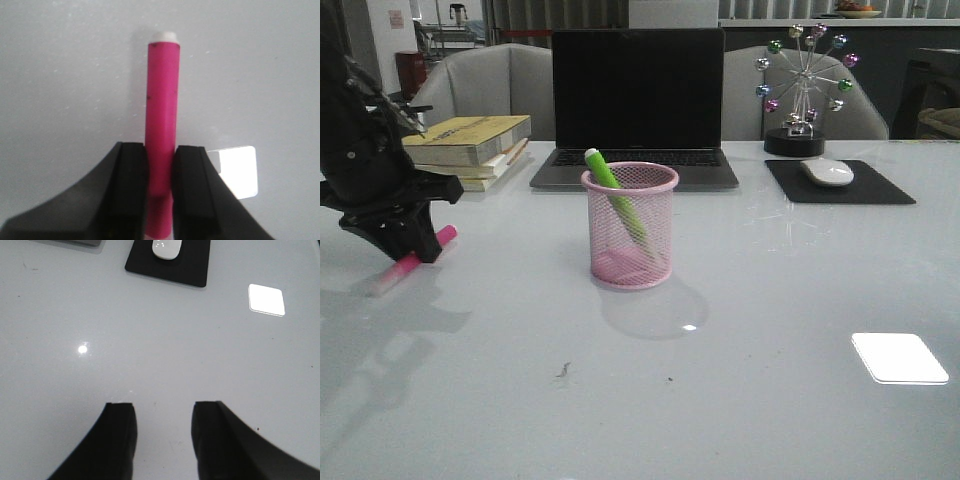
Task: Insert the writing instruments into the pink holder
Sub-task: 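Lift the pink highlighter and swing it toward the holder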
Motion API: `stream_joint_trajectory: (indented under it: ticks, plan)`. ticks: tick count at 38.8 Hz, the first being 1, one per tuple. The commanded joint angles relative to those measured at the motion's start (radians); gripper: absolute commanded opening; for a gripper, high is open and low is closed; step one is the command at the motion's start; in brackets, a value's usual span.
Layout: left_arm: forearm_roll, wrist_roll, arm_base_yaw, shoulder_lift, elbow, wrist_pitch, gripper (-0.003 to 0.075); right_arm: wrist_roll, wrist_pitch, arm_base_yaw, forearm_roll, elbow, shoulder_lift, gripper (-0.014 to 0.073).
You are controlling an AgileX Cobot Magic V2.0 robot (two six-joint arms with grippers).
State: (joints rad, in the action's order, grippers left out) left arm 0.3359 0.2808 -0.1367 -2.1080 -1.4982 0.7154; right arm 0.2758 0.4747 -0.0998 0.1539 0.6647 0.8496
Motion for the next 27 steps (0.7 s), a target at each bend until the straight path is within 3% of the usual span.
stream_joint_trajectory:
  ticks: [1,8,11,20,27]
  plan:
    - [0.179,0.137,-0.011,0.054,-0.011,-0.039,0.0099,0.008,-0.07,-0.008,-0.006,0.027,-0.013,0.0395]
    - [0.412,0.387,-0.047,0.142,-0.011,-0.145,0.0099,0.008,-0.068,-0.008,-0.006,0.027,-0.013,0.0395]
    - [0.452,0.432,-0.066,0.183,-0.011,-0.188,0.0099,0.008,-0.067,-0.008,-0.006,0.027,-0.013,0.0395]
    - [0.464,0.501,-0.146,0.306,-0.011,-0.292,0.0099,0.008,-0.067,-0.008,-0.006,0.027,-0.013,0.0395]
    - [0.476,0.603,-0.257,0.387,-0.011,-0.472,0.0099,0.008,-0.067,-0.008,-0.006,0.027,-0.013,0.0395]
